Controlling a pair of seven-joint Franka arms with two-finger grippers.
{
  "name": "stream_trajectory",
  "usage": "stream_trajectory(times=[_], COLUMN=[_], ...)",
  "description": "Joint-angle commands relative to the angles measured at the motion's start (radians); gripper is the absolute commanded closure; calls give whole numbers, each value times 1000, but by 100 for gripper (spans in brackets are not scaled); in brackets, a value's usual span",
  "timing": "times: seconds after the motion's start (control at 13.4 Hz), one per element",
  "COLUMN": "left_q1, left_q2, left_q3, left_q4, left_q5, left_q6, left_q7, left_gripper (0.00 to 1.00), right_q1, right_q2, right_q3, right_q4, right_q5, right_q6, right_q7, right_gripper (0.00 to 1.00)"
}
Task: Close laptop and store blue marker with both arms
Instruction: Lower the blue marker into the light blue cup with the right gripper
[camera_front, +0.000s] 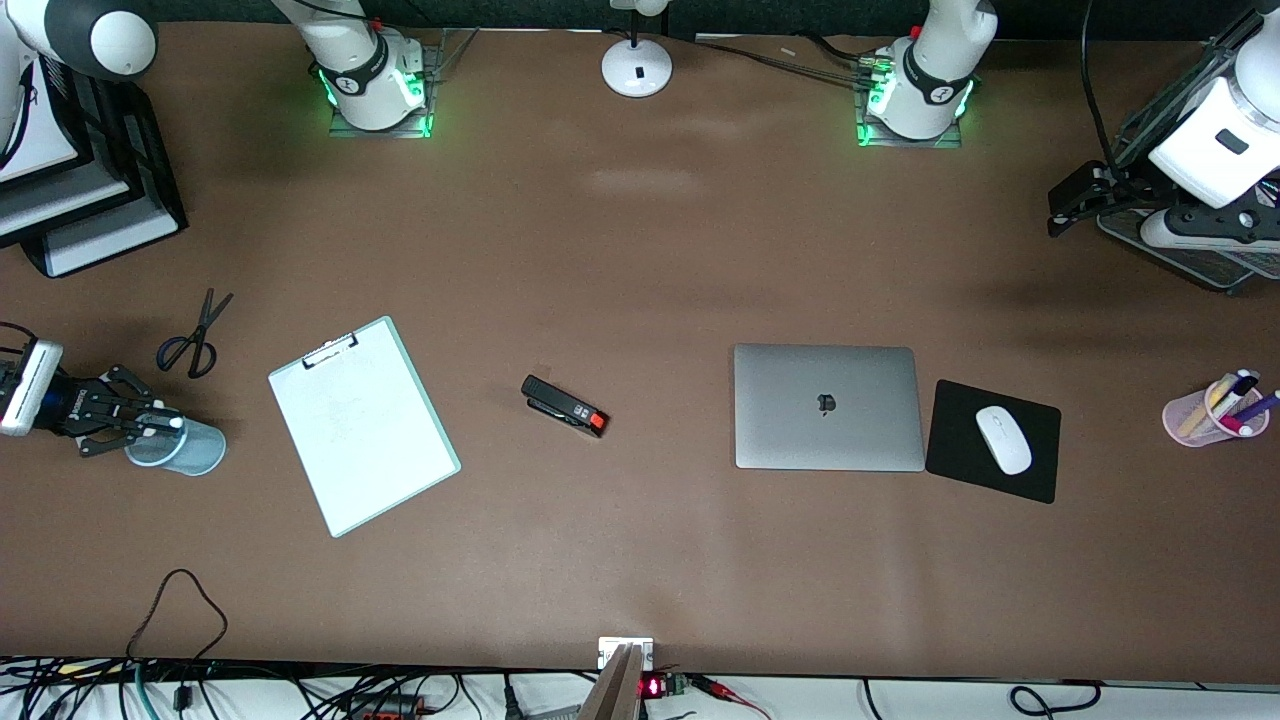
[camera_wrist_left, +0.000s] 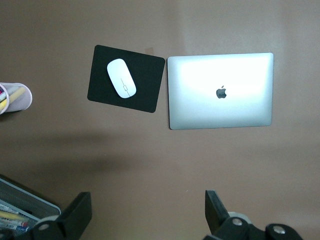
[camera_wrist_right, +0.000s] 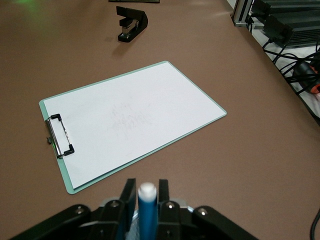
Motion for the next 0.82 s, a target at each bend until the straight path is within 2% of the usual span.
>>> stream_trajectory(times=[0.0, 0.3, 0.74], left_q1=[-1, -1, -1], left_q2=[14, 14, 14], left_q3=[6, 6, 6], left_q4=[31, 31, 31], left_q5=[-9, -9, -9], left_q6=[-22, -22, -23], left_q7=[22, 22, 22], left_gripper=[0, 0, 0], right_q1=[-17, -19, -14], right_q2=[7, -16, -139], right_q3=[8, -6, -7], right_q4=[25, 30, 34], right_q5=[12, -10, -108], right_q6=[-20, -97, -207], right_q7=[58, 134, 335], right_gripper=[0, 0, 0])
